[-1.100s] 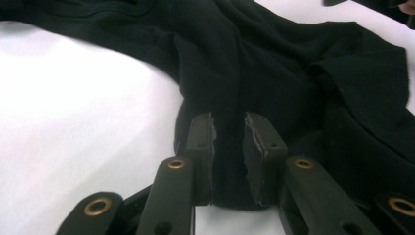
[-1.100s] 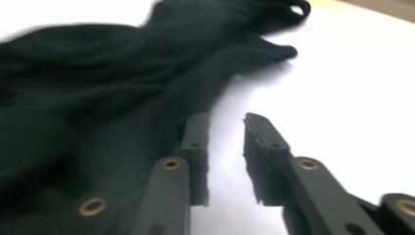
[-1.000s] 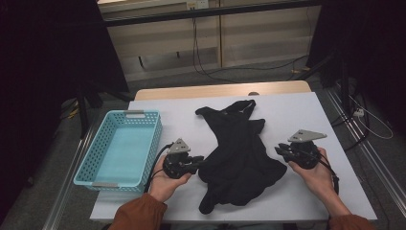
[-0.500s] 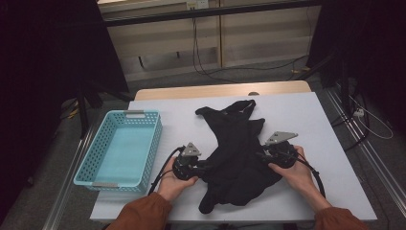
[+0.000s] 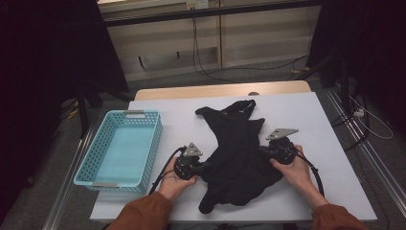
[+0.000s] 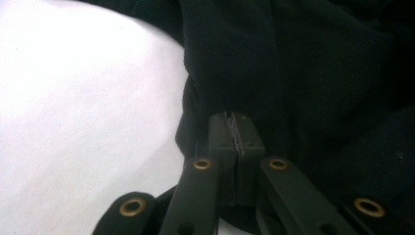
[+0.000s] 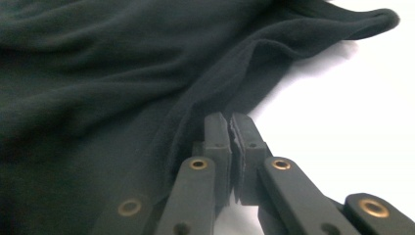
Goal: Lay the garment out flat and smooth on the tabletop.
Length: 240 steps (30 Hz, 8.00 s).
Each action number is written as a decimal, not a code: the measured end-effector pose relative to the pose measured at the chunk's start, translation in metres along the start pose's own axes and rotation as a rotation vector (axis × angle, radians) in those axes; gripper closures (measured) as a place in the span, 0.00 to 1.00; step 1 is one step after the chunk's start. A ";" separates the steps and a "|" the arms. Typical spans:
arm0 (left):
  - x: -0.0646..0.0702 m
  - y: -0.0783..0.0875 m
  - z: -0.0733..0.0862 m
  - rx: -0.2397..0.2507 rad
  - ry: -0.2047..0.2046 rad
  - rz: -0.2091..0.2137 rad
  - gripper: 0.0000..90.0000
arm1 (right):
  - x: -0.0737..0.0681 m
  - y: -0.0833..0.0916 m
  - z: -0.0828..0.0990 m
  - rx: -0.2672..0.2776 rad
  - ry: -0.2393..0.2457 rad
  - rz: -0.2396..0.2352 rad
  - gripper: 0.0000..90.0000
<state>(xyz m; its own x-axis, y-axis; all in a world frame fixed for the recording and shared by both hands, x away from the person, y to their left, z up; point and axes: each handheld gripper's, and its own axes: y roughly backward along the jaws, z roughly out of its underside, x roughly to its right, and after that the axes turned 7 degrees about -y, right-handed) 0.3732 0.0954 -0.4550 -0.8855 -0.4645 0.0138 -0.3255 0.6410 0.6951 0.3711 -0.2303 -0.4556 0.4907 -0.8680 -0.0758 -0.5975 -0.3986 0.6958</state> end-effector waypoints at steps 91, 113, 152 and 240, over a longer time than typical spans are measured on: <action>-0.003 -0.030 -0.030 0.029 0.023 -0.053 0.53 | 0.052 0.016 0.005 0.003 -0.115 0.210 1.00; -0.033 -0.001 -0.025 0.039 0.145 -0.090 0.98 | 0.058 0.026 0.013 -0.024 -0.109 0.229 1.00; -0.046 0.027 -0.016 0.111 0.228 -0.160 0.73 | 0.007 0.081 0.040 0.081 -0.013 0.071 0.75; 0.065 0.016 0.004 -0.060 -0.082 0.135 0.71 | -0.079 0.086 0.068 -0.074 0.206 -0.275 0.45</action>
<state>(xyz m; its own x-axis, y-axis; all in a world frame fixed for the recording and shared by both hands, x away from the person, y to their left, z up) 0.3096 0.0776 -0.4458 -0.9447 -0.3237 0.0530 -0.1835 0.6554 0.7326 0.2375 -0.2164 -0.4383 0.7493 -0.6499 -0.1276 -0.3807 -0.5802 0.7200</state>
